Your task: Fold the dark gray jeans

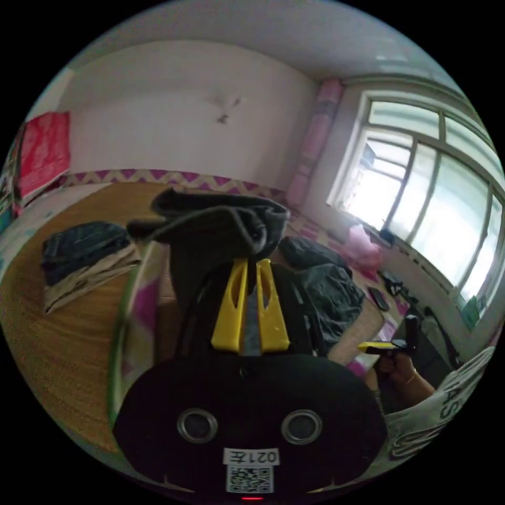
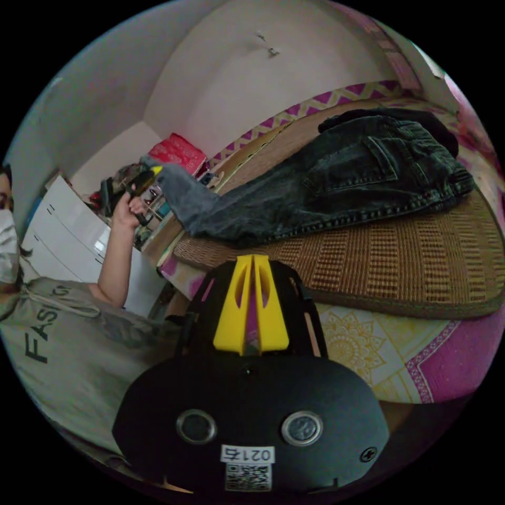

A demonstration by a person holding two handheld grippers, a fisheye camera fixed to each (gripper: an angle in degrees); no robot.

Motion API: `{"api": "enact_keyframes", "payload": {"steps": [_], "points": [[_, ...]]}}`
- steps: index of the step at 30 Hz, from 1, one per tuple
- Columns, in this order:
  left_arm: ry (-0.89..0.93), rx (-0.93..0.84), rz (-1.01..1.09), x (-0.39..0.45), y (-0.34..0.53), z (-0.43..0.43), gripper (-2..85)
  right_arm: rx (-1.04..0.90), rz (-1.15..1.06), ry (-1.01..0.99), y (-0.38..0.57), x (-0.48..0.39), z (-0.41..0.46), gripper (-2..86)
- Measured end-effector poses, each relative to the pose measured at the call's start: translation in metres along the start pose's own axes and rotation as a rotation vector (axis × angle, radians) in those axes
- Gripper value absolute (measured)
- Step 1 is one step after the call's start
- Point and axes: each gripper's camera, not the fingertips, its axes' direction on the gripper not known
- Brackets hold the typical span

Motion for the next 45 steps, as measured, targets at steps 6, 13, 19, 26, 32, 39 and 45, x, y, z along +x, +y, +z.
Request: {"api": "enact_keyframes", "payload": {"steps": [6,13,19,26,32,39,45], "points": [[-0.015,-0.408,0.058,0.116,0.093,0.239,-0.9,-0.019,-0.034,0.072,0.014,-0.004,-0.011,5.6],[-0.056,-0.336,0.107,0.186,0.136,0.279,-0.6,0.041,-0.004,0.049,0.025,0.027,-0.040,1.0],[0.025,-0.416,0.147,0.215,0.172,0.309,-0.6,0.209,0.138,0.242,0.013,0.078,-0.095,1.4],[0.071,-0.445,0.131,0.225,0.203,0.314,-0.9,0.317,0.320,0.307,0.003,0.145,-0.144,4.4],[0.196,-0.445,0.081,0.214,0.208,0.305,0.1,0.329,0.549,0.253,-0.013,0.213,-0.143,13.3],[0.376,-0.344,0.027,0.188,0.213,0.250,3.5,0.431,0.757,0.097,-0.050,0.264,-0.120,13.6],[0.295,-0.294,0.096,0.157,0.221,0.179,0.5,0.467,0.779,0.062,-0.086,0.245,-0.099,7.6]]}}
